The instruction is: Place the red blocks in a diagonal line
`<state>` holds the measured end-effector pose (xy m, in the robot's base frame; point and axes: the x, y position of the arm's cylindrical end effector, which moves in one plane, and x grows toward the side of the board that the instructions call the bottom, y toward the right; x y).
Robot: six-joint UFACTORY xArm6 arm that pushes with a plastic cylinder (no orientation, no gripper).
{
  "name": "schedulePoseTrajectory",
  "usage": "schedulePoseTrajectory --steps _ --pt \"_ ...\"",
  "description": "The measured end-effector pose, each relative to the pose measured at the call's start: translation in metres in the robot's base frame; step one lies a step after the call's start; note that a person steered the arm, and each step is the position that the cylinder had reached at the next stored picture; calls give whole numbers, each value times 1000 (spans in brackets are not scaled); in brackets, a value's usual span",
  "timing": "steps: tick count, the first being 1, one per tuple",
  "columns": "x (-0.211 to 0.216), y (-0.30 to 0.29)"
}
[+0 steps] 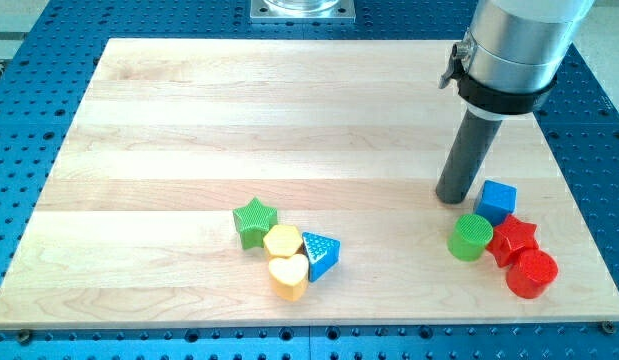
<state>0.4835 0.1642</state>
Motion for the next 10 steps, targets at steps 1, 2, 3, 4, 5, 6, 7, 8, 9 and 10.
schedulePoseTrajectory --steps 1,2,3,4,5,6,7,8,9,10 --pt "-13 8" --pt "-59 60" --pt "-60 137" --pt "-11 181" --pt "62 173" --pt "97 104" --pt "98 79" --pt "94 58" --pt "73 56" --pt "52 56"
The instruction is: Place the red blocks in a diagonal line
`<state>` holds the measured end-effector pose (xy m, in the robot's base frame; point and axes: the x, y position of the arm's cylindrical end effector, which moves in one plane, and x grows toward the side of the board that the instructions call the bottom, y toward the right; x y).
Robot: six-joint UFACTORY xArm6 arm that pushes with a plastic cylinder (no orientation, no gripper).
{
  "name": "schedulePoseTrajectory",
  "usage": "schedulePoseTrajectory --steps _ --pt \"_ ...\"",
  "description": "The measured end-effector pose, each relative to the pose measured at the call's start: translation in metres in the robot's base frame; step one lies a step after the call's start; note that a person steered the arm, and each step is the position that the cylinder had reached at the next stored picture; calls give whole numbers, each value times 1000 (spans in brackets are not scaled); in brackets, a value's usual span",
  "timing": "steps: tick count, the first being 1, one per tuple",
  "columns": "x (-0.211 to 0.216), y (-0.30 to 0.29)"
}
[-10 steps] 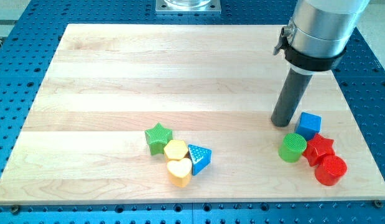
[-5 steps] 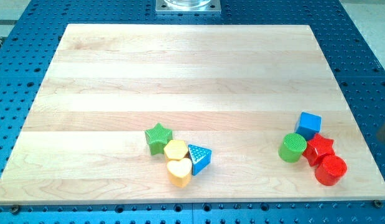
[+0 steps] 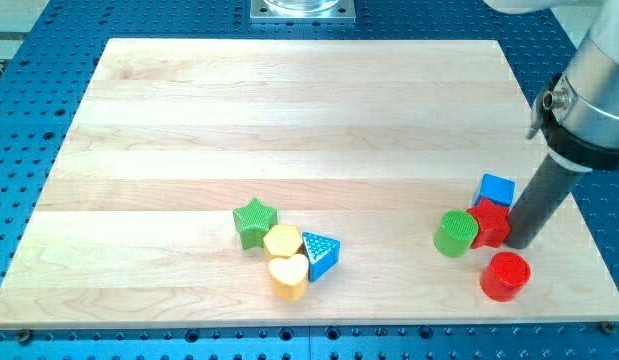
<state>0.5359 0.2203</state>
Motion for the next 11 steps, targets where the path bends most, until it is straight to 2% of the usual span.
schedulePoseTrajectory --steps 3,4,5,6,7,9,11 --pt "-10 -78" --pt "43 -72" --pt "45 -109" --pt "19 -154" --pt "16 -187" --pt "16 -108" --pt "-29 -117"
